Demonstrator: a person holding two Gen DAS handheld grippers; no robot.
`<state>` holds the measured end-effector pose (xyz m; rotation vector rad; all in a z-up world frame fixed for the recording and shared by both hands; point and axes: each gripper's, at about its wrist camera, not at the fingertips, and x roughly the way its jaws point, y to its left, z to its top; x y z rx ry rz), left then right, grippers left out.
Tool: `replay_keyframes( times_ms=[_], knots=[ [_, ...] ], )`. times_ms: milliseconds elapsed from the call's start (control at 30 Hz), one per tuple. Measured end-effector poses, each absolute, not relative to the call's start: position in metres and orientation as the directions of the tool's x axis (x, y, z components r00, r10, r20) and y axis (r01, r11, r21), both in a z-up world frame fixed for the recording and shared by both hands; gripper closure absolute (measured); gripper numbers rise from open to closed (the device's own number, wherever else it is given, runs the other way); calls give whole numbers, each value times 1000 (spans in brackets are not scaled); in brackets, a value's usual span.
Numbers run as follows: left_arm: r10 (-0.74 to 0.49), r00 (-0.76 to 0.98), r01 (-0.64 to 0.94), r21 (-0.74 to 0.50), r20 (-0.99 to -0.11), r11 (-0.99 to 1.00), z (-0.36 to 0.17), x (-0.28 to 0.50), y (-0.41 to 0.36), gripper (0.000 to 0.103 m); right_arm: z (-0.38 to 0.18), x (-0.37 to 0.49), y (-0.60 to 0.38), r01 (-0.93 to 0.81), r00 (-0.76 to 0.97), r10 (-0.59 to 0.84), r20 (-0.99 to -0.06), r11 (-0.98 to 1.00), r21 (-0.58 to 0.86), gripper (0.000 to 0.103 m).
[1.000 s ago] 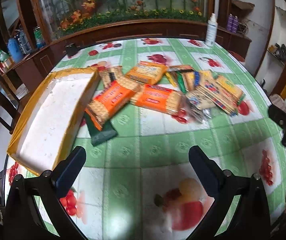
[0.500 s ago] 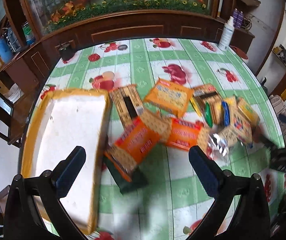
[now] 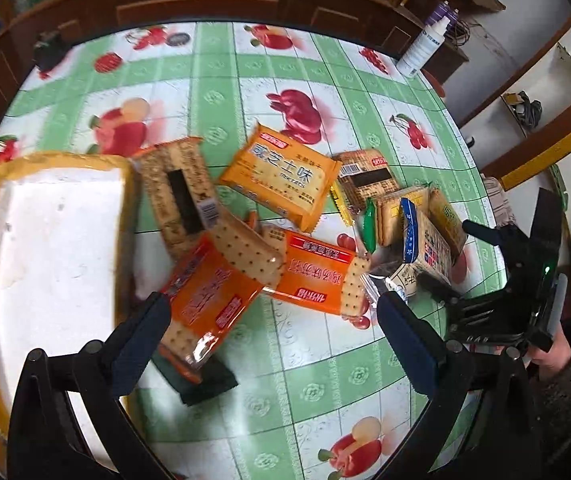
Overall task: Organize snacks
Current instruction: 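Grasp the blue-printed cracker pack with the right tool while the left tool grasps an orange cracker pack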
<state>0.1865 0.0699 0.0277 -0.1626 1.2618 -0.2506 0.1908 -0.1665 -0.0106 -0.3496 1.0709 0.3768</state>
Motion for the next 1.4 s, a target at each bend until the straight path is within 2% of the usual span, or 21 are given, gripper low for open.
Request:
replay_keyframes(
  times_ms=[167,333,533,667,867,933,1067,1133,1267,1400],
  knots=[
    [-330,243,182,-291,-912,939,14,197,62,0,-19,190,-159,-498,413,131,-901,861,-103,0],
    [-318,154,254,-273,-935,928,-6,201,49,0,-20,195,-165,-498,387,160,-908,865,-60,2],
    [-357,147,350,-290,-922,891,-4,190,43,0,-22,194,-167,-527,364,198,-910,849,-27,9],
    [-309,171,408,-218,-936,886,-6,178,37,0,-22,188,-164,-574,357,210,-910,818,-36,9],
    [-352,189,423,-247,-917,872,-4,174,42,0,-22,187,-157,-597,369,197,-908,800,-68,10],
    [-396,194,420,-289,-898,860,-2,170,50,0,-21,188,-157,-597,345,220,-912,801,-33,32],
    [-516,141,403,-427,-845,810,-2,171,60,0,-20,187,-158,-576,325,227,-918,817,-2,35],
    [-536,116,405,-453,-836,794,-3,168,60,0,-20,184,-159,-575,316,233,-920,818,9,37],
    [-464,82,409,-395,-882,823,-11,169,52,5,-22,175,-164,-567,311,227,-923,824,11,38],
    [-460,182,496,-323,-869,806,28,162,54,5,-23,164,-166,-568,319,195,-927,822,-22,41]
  ],
)
